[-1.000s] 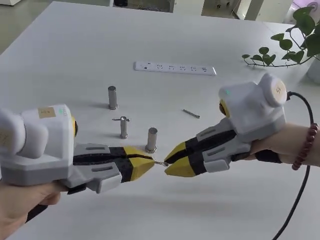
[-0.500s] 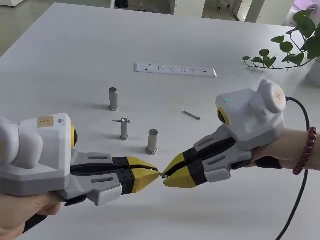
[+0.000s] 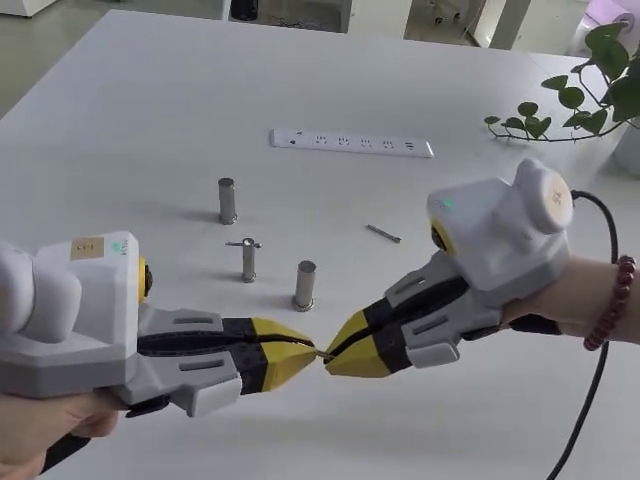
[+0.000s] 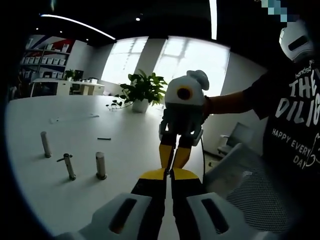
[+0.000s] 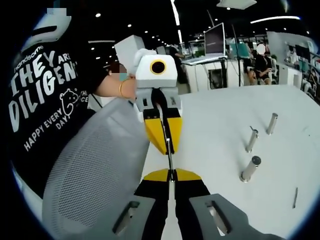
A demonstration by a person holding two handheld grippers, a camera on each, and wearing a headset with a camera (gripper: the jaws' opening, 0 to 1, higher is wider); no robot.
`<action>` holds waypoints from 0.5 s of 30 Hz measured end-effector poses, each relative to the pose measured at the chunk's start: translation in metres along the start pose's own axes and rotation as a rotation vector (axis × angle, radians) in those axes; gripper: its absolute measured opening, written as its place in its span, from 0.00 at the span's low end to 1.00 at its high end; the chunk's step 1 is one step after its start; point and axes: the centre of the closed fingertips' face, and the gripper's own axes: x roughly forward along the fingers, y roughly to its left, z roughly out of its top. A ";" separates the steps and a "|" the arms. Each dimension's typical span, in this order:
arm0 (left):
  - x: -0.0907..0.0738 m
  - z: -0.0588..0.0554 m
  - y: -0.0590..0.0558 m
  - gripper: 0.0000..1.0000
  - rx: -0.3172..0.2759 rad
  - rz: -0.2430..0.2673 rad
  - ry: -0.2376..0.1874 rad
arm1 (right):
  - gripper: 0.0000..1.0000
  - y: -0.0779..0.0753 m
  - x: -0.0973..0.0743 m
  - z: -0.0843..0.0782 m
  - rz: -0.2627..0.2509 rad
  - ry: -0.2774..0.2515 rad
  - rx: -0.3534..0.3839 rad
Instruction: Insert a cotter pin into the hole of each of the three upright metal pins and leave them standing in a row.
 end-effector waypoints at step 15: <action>0.002 -0.012 0.021 0.12 0.051 0.118 0.052 | 0.00 -0.037 -0.009 -0.034 -0.141 0.237 -0.045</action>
